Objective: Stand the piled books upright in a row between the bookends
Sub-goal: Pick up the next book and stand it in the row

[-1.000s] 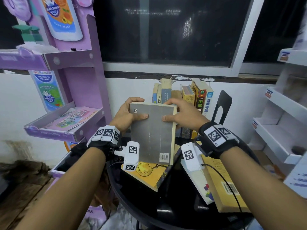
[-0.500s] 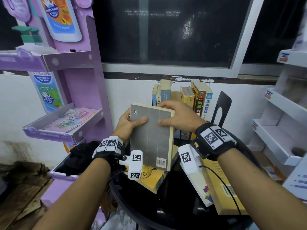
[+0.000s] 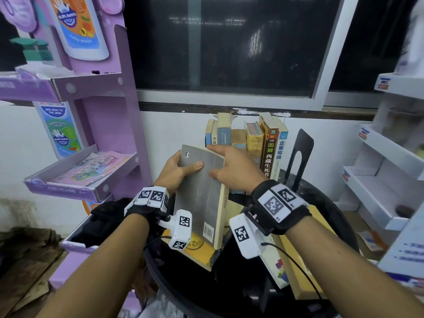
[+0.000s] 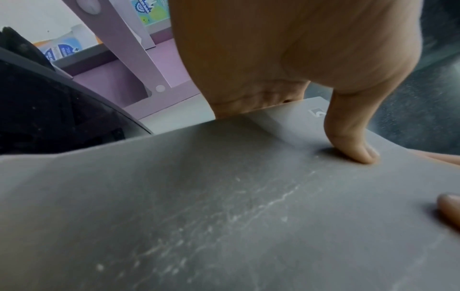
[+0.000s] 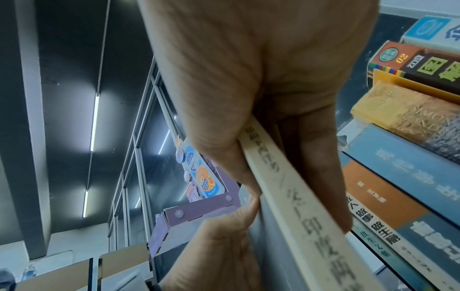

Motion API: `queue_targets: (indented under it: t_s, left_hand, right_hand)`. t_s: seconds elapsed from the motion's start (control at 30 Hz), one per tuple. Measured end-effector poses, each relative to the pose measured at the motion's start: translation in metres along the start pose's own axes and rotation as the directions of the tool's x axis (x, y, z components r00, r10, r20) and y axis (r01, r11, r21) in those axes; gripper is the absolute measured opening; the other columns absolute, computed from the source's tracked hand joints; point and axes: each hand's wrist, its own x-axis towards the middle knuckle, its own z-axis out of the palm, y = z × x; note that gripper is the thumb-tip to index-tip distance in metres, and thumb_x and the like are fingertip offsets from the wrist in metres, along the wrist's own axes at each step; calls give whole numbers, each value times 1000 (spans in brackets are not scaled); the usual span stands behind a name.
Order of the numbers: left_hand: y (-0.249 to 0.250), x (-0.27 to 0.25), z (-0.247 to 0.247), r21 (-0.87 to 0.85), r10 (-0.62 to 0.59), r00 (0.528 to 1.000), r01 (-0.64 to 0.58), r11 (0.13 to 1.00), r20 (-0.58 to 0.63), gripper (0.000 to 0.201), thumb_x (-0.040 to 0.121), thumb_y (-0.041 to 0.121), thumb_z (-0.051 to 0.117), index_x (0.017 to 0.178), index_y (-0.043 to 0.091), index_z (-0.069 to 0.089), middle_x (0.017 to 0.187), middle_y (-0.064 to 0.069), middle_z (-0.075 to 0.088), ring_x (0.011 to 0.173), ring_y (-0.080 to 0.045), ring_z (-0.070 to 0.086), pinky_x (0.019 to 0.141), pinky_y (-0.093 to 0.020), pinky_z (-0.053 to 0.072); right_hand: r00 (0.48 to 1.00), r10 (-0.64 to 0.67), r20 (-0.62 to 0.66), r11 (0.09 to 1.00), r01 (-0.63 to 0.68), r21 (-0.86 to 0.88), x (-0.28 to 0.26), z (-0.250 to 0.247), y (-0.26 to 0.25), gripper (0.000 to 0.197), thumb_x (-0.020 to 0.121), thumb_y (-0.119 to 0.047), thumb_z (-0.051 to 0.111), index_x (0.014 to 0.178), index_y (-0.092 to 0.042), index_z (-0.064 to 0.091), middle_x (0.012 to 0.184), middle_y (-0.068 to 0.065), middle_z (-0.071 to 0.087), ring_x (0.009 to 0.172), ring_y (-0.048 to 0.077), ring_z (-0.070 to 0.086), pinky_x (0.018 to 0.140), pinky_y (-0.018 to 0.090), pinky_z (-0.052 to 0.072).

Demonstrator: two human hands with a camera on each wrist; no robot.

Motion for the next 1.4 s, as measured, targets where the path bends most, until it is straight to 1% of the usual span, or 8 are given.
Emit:
queue_targets:
  t_s: [0.17, 0.33, 0.53, 0.67, 0.8, 0.97, 1.3, 1.4]
  left_hand:
    - [10, -2, 1, 16, -38, 997, 37, 999, 60, 39, 85, 9, 67, 122, 10, 55, 107, -8, 68, 87, -22, 68, 61, -24, 55]
    - [23, 1, 5, 72, 25, 996, -32, 997, 91, 66, 60, 38, 80, 121, 25, 57, 115, 1, 66, 106, -19, 63, 83, -32, 51]
    - [44, 10, 36, 64, 117, 986, -125, 990, 115, 58, 66, 36, 76, 120, 30, 59, 125, -2, 60, 115, -19, 57, 95, -32, 48]
    - [57, 16, 65, 65, 171, 976, -181, 981, 132, 47, 77, 32, 73, 122, 26, 59, 127, 0, 59, 116, -12, 56, 89, -24, 44]
    - [64, 27, 89, 112, 164, 976, -181, 977, 146, 35, 89, 25, 63, 124, 18, 59, 126, -2, 60, 118, -13, 55, 89, -26, 43]
    - [63, 40, 112, 177, 168, 977, -189, 966, 130, 32, 93, 25, 59, 123, 14, 60, 117, 4, 61, 112, -11, 55, 86, -23, 42]
    - [50, 73, 155, 348, 193, 969, -236, 907, 154, 29, 85, 30, 68, 113, 25, 61, 114, 5, 61, 114, -16, 56, 104, -42, 44]
    - [52, 81, 168, 420, 186, 970, -236, 876, 157, 37, 87, 33, 66, 122, 24, 59, 129, 3, 57, 120, -15, 51, 102, -34, 42]
  right_hand:
    - [999, 33, -31, 995, -30, 94, -9, -1, -3, 65, 78, -24, 70, 139, -34, 49, 132, 3, 57, 111, 19, 59, 90, 37, 56]
    - [998, 25, -58, 994, -19, 112, -20, -23, -13, 62, 81, -15, 73, 138, -28, 52, 124, -1, 61, 97, 15, 63, 80, 29, 57]
    - [998, 21, -61, 997, -16, 80, -30, -59, -13, 62, 80, -15, 75, 136, -28, 54, 127, -8, 58, 96, 8, 60, 71, 18, 51]
    - [995, 48, -83, 999, -45, 30, -36, -83, -7, 58, 76, -16, 78, 130, -29, 61, 129, -7, 61, 113, 13, 59, 90, 27, 50]
    - [991, 99, -94, 995, -98, 19, -44, -110, 1, 51, 76, -12, 77, 122, -32, 66, 123, -9, 63, 90, 13, 66, 70, 29, 57]
    - [981, 179, -79, 983, -181, -15, -52, -137, 19, 50, 76, -11, 77, 121, -30, 65, 107, 3, 68, 75, 20, 70, 60, 38, 61]
    - [953, 273, -134, 959, -280, -39, -57, -169, 56, 53, 79, -6, 74, 126, -26, 60, 103, 7, 66, 64, 24, 70, 46, 32, 56]
    - [947, 290, -140, 954, -297, -34, -54, -179, 67, 55, 80, -6, 74, 129, -24, 60, 104, 8, 66, 65, 26, 71, 46, 32, 56]
